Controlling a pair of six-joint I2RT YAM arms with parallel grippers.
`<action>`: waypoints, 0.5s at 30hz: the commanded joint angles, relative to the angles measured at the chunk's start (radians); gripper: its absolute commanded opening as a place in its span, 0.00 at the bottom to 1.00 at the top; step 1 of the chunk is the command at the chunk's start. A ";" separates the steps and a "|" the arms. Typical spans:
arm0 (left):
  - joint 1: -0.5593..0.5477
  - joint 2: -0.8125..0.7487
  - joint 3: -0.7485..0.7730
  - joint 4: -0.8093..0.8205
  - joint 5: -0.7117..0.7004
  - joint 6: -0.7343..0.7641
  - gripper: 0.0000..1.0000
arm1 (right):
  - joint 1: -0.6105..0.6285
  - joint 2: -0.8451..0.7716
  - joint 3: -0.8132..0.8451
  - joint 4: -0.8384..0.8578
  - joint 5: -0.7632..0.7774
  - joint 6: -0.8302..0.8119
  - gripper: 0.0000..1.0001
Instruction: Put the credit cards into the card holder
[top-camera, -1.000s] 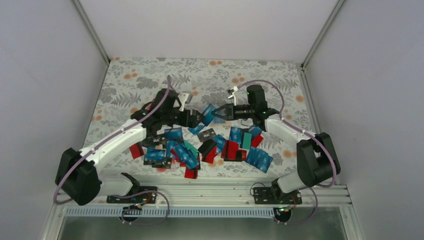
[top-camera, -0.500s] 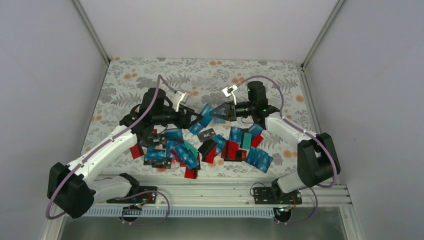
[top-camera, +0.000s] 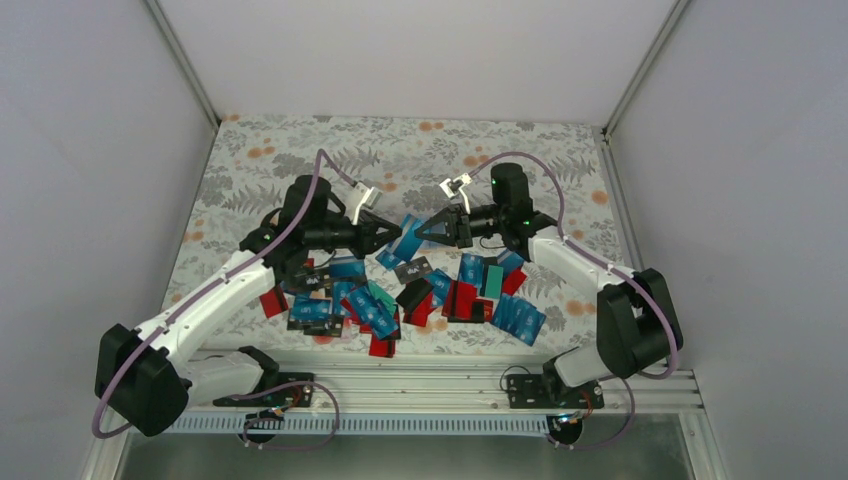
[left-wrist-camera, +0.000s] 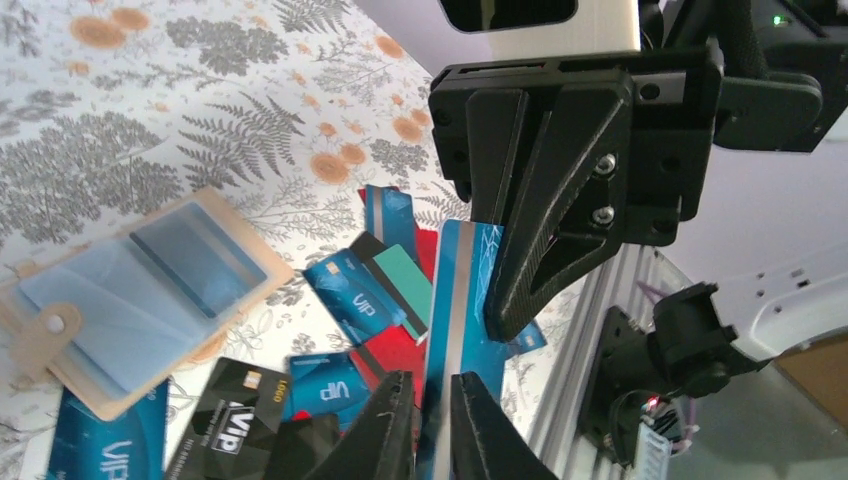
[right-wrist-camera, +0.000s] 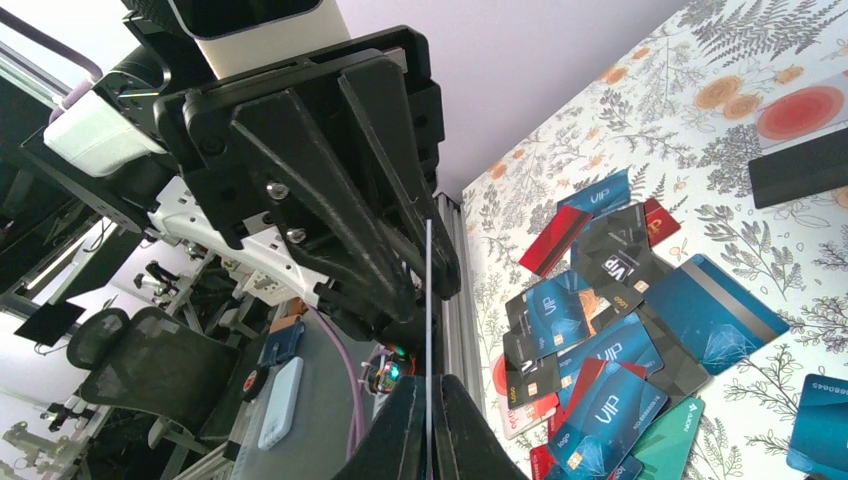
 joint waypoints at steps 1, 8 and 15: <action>0.004 -0.003 -0.023 0.058 0.026 -0.001 0.08 | 0.015 -0.019 0.023 0.009 -0.023 -0.025 0.04; 0.003 0.013 -0.047 0.100 0.058 -0.025 0.14 | 0.017 -0.034 0.030 0.003 -0.033 -0.026 0.04; 0.003 0.011 -0.061 0.128 0.077 -0.038 0.18 | 0.018 -0.038 0.034 -0.006 -0.032 -0.030 0.04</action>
